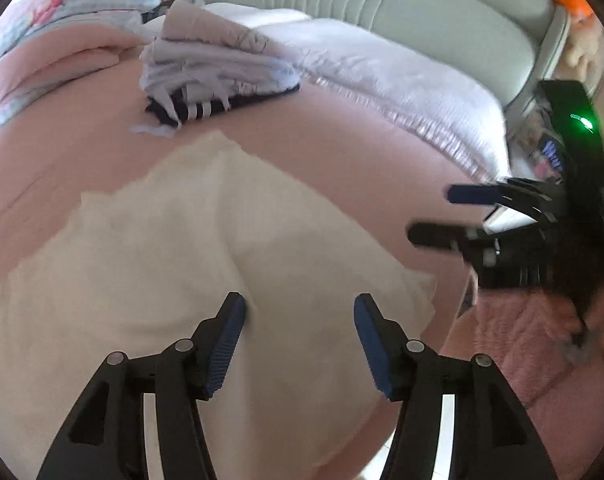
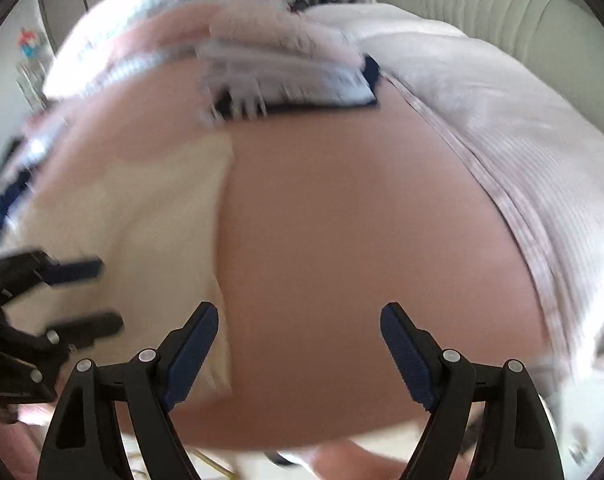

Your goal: Fold clothes

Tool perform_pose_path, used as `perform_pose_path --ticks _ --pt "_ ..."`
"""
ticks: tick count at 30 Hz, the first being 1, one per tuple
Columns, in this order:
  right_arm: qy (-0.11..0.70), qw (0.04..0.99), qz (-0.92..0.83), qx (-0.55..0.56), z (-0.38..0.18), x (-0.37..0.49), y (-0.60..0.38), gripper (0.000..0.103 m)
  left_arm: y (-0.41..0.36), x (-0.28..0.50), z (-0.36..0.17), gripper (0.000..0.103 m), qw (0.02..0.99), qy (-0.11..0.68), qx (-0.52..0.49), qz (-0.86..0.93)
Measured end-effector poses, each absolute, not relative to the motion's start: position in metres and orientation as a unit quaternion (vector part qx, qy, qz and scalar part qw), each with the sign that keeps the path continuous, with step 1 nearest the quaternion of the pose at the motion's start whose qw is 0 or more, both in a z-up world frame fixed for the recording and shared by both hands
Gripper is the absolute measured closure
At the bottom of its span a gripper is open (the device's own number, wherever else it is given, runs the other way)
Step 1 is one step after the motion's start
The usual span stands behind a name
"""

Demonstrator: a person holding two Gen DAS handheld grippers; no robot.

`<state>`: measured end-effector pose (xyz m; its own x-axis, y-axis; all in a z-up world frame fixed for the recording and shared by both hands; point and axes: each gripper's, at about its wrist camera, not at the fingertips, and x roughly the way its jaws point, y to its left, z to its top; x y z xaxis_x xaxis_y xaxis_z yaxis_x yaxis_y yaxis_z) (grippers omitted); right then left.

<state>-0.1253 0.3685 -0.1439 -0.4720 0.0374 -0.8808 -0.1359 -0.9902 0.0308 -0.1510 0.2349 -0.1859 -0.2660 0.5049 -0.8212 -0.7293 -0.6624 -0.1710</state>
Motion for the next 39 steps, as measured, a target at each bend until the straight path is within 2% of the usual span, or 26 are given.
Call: perform_pose_path --ticks 4,8,15,20,22,28,30,31,35,39 --pt "0.081 0.02 0.855 -0.511 -0.156 -0.115 0.368 0.024 0.238 -0.141 -0.187 0.046 0.367 0.127 -0.454 0.802" --pt "-0.002 -0.008 0.866 -0.499 -0.161 -0.11 0.343 0.024 0.235 -0.146 -0.197 0.046 0.341 0.117 -0.46 0.812" --pt "0.017 -0.028 0.881 -0.473 -0.159 -0.098 0.344 0.024 0.244 -0.147 -0.186 0.046 0.325 0.129 -0.431 0.832" --pt "-0.027 -0.043 0.873 -0.486 -0.168 -0.117 0.331 0.024 0.255 -0.166 -0.187 0.046 0.325 0.143 -0.424 0.833" --pt "-0.039 -0.023 0.868 -0.494 -0.176 -0.119 0.333 0.024 0.261 -0.175 -0.197 0.041 0.314 0.162 -0.435 0.828" --pt "-0.004 0.082 0.858 -0.506 -0.176 -0.099 0.385 0.025 0.26 -0.186 -0.197 0.039 0.317 0.154 -0.44 0.826" --pt "0.051 0.053 0.878 -0.473 -0.16 -0.094 0.393 0.025 0.256 -0.182 -0.193 0.039 0.316 0.141 -0.442 0.828" --pt "0.053 0.039 0.887 -0.457 -0.154 -0.093 0.39 0.025 0.253 -0.18 -0.192 0.039 0.314 0.13 -0.443 0.829" --pt "-0.002 -0.013 0.889 -0.457 -0.16 -0.102 0.356 0.025 0.244 -0.17 -0.188 0.039 0.309 0.089 -0.45 0.833" --pt "-0.052 -0.009 0.873 -0.485 -0.179 -0.108 0.342 0.025 0.249 -0.165 -0.192 0.039 0.308 0.112 -0.45 0.831"
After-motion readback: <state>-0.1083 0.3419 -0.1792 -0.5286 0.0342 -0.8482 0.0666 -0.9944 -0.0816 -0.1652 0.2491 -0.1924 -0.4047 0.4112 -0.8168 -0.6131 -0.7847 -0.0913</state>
